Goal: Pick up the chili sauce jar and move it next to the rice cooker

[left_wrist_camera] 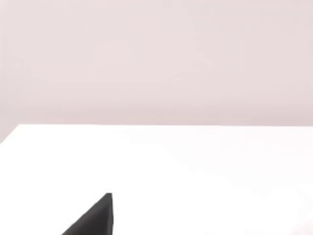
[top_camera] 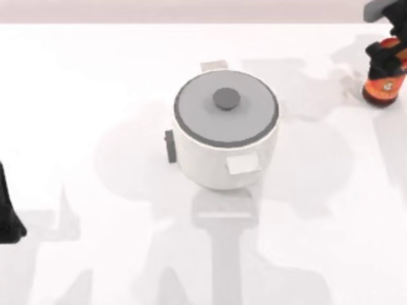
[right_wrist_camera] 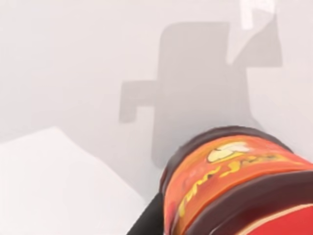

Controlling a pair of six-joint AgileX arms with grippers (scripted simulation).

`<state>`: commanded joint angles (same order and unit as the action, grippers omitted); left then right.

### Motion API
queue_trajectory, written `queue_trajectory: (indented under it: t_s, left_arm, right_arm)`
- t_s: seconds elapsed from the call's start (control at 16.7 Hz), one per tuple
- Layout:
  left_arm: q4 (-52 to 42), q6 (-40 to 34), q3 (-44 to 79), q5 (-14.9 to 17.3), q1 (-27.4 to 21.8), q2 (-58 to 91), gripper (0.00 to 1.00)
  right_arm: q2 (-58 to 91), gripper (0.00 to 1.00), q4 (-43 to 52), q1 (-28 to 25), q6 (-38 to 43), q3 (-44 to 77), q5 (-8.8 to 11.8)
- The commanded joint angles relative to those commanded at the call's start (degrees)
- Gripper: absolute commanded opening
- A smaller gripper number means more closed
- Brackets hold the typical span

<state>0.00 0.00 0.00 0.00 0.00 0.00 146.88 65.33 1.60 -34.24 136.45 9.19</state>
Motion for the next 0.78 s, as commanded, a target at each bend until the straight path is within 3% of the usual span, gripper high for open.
queue_trajectory:
  t_s: [0.18,0.24,0.78]
  left_arm:
    - [0.0,0.0,0.0,0.0,0.0,0.0,1.0]
    - [0.0,0.0,0.0,0.0,0.0,0.0,1.0]
    - [0.0,0.0,0.0,0.0,0.0,0.0,1.0]
  right_arm:
    - [0.0,0.02,0.0,0.0,0.0,0.0,0.0]
    - [0.0,0.0,0.0,0.0,0.0,0.0,0.0]
    - [-0.2,0.0,0.03,0.2,0.09,-0.11,0.01]
